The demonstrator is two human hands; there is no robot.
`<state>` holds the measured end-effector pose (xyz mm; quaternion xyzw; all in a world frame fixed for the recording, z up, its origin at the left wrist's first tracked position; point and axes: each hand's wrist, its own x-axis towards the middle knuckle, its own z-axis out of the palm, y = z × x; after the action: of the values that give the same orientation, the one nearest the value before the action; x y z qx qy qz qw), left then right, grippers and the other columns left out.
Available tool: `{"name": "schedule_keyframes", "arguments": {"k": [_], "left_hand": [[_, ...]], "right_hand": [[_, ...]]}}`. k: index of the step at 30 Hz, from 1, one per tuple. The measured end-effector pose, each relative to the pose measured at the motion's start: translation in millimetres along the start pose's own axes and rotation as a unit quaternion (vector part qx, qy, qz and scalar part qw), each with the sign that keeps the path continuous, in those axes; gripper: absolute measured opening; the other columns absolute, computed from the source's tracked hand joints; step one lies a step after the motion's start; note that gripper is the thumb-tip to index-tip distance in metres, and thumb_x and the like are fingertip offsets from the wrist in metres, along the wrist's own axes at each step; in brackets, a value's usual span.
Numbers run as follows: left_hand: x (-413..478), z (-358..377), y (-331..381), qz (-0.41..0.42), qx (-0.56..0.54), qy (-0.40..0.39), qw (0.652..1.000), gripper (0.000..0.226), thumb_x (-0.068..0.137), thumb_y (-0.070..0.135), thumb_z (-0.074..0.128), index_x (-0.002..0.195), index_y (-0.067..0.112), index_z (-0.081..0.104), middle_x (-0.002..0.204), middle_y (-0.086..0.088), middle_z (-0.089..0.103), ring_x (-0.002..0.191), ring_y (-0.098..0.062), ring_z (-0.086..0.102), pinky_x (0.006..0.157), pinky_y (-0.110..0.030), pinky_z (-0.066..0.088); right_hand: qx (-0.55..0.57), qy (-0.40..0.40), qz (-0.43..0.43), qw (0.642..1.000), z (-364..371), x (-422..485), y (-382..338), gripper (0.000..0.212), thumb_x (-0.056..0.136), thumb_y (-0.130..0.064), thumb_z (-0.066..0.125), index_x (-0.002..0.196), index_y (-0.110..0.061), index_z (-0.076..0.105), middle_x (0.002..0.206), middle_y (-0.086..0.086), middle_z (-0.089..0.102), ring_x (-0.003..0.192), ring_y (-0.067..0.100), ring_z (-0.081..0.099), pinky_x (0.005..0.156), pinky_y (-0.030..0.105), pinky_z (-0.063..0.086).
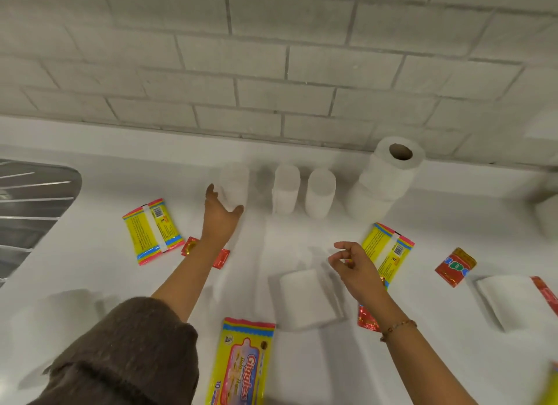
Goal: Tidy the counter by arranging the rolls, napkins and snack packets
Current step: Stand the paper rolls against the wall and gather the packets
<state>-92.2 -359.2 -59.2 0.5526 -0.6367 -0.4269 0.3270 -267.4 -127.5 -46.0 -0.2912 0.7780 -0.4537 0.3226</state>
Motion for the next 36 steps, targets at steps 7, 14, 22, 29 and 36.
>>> {"name": "schedule_keyframes", "arguments": {"k": [7, 14, 22, 29, 36], "left_hand": [[-89.1, -29.7, -9.2, 0.018, 0.023, -0.074, 0.997, 0.062, 0.085, 0.017, 0.065, 0.139, 0.017, 0.035, 0.141, -0.009, 0.045, 0.13, -0.023, 0.044, 0.097, -0.025, 0.035], [-148.7, -55.8, -21.6, -0.003, 0.096, -0.087, 0.992, 0.047, 0.088, 0.02, 0.06, 0.133, 0.018, 0.047, 0.137, -0.007, 0.051, 0.123, -0.022, 0.051, 0.091, -0.022, 0.037], [-203.3, -74.3, -25.5, 0.032, 0.228, -0.205, 0.951, 0.054, 0.075, 0.04, 0.072, 0.125, 0.034, 0.051, 0.131, 0.006, 0.052, 0.105, -0.006, 0.054, 0.088, -0.022, 0.045], [-233.6, -52.7, -37.4, 0.012, 0.413, -0.253, 0.875, 0.094, 0.069, 0.044, 0.076, 0.143, 0.025, 0.022, 0.144, -0.004, 0.03, 0.126, -0.025, 0.038, 0.101, -0.033, 0.04], [-220.5, -39.9, -30.8, 0.055, 0.42, -0.221, 0.879, 0.09, 0.07, 0.04, 0.076, 0.141, 0.026, 0.022, 0.128, -0.002, 0.049, 0.115, -0.019, 0.045, 0.1, -0.026, 0.031]], "right_hand": [[-0.056, -0.042, 0.04, 0.997, 10.2, -24.7, 15.2, 0.05, 0.08, -0.035, 0.07, 0.122, -0.022, 0.047, 0.114, 0.001, 0.05, 0.098, 0.021, 0.054, 0.076, 0.028, 0.045], [-0.085, -0.088, 0.042, 0.992, 17.7, -39.9, 17.4, 0.069, 0.078, -0.044, 0.069, 0.134, -0.025, 0.034, 0.126, 0.004, 0.049, 0.102, 0.018, 0.049, 0.078, 0.029, 0.047], [-0.083, -0.105, 0.024, 0.991, 29.5, -46.7, 16.3, 0.087, 0.073, -0.029, 0.077, 0.139, -0.024, 0.021, 0.134, 0.01, 0.043, 0.106, 0.021, 0.047, 0.085, 0.031, 0.042], [-0.047, -0.103, 0.011, 0.994, 32.5, -46.7, 6.7, 0.086, 0.07, -0.015, 0.079, 0.135, -0.028, 0.025, 0.123, 0.009, 0.043, 0.102, 0.023, 0.049, 0.08, 0.032, 0.045], [0.027, -0.032, -0.002, 0.999, 21.6, -30.8, -8.5, 0.046, 0.073, -0.007, 0.073, 0.104, -0.021, 0.042, 0.107, 0.008, 0.052, 0.075, 0.009, 0.052, 0.053, 0.021, 0.04]]}}
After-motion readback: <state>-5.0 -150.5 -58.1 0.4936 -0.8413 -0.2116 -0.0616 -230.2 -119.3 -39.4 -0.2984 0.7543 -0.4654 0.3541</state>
